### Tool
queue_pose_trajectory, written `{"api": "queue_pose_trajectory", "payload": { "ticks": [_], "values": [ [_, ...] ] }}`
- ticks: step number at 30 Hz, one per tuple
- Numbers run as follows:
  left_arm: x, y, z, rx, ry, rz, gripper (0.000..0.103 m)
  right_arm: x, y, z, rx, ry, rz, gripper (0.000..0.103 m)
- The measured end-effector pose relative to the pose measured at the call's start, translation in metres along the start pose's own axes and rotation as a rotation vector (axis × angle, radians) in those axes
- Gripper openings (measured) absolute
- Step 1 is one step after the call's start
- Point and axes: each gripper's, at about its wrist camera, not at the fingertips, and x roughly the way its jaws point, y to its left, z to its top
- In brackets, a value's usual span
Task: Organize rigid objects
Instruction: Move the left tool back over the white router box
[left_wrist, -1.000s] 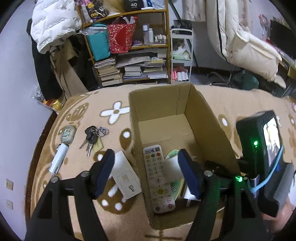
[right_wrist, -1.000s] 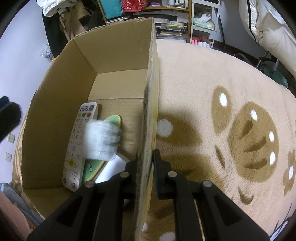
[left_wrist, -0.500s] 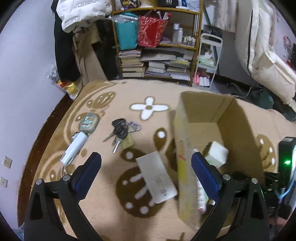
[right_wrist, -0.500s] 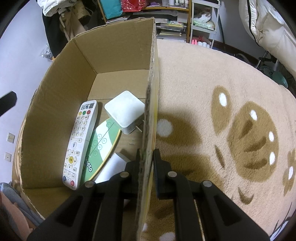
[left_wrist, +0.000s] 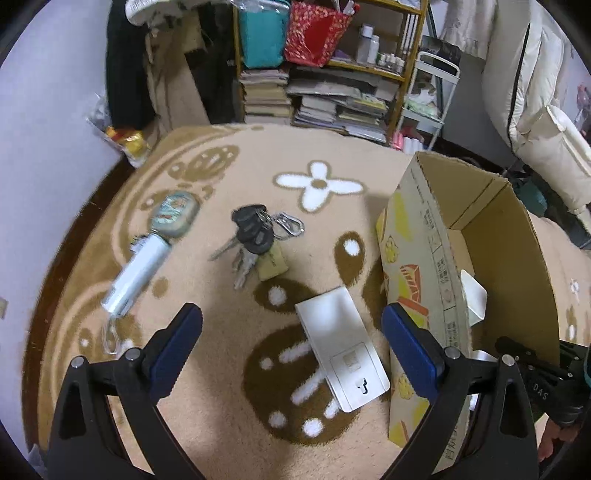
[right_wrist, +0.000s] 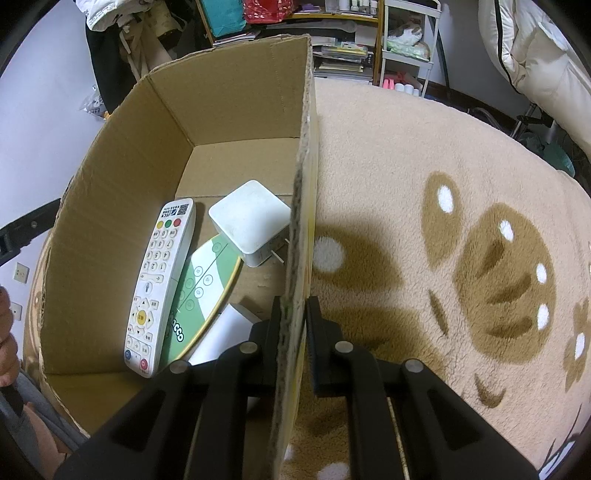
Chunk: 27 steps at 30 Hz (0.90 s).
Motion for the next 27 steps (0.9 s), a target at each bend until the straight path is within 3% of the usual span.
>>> {"api": "queue_pose_trajectory", "payload": {
  "ticks": [10, 21, 27],
  "values": [
    [0.034, 0.0, -0.002, 0.022, 0.052, -0.038, 0.097, 0.0, 0.0, 0.0, -0.004, 0.0, -0.003, 0.011],
    [0.066, 0.011, -0.007, -0.034, 0.133, -0.119, 0.097, 0.0, 0.001, 0.0, -0.009, 0.0, -0.006, 0.011],
    [0.077, 0.013, -0.008, -0.043, 0.158, -0.125, 0.097, 0.0, 0.001, 0.0, -0.011, 0.0, -0.006, 0.011]
  ]
}}
